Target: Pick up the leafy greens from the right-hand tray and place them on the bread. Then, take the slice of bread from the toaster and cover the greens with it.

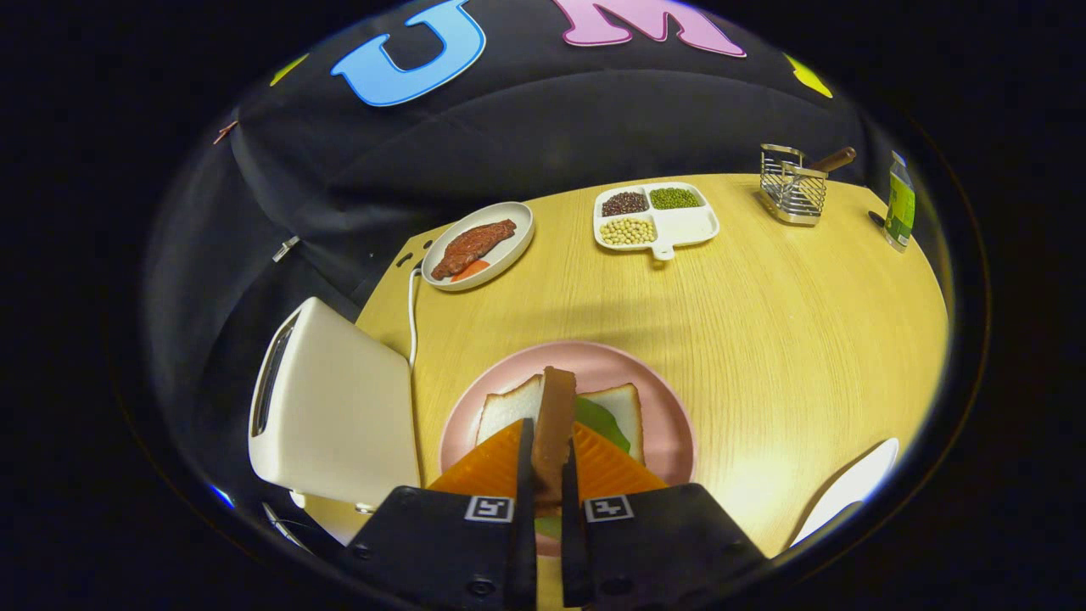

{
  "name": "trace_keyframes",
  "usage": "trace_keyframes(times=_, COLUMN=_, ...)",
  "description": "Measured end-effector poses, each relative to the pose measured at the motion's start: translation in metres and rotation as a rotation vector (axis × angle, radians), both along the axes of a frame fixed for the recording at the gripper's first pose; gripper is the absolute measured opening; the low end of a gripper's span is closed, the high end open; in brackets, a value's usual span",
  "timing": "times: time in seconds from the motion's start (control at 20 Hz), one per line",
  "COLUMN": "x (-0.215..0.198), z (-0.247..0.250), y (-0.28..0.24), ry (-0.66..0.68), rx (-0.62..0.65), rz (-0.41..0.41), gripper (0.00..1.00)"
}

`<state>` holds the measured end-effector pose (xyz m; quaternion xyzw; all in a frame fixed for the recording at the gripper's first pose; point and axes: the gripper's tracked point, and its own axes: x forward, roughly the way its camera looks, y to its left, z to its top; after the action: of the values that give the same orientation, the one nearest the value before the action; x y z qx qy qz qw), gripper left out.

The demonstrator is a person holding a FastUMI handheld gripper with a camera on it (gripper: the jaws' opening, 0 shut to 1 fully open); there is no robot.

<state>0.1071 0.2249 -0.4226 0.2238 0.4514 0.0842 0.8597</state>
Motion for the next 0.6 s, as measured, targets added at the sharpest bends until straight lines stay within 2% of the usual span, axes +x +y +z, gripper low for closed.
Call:
trace_keyframes(times=0.1, x=-0.002, z=-0.005, y=-0.006, ry=0.006, rx=-0.012, rz=0.008, gripper=0.19)
trace_keyframes(times=0.15, x=-0.002, z=-0.006, y=-0.007, ry=0.005, rx=-0.007, rz=0.015, gripper=0.27)
trace_keyframes(times=0.2, x=-0.003, z=-0.009, y=-0.009, ry=0.007, rx=-0.016, rz=0.016, gripper=0.27)
trace_keyframes(times=0.3, x=-0.002, z=-0.013, y=-0.016, ry=0.010, rx=-0.040, rz=0.013, gripper=0.35)
trace_keyframes(times=0.45, x=-0.008, z=-0.018, y=-0.028, ry=0.019, rx=-0.088, rz=0.029, gripper=0.61)
trace_keyframes(times=0.6, x=-0.014, z=-0.021, y=-0.044, ry=0.007, rx=-0.154, rz=0.061, gripper=0.67)
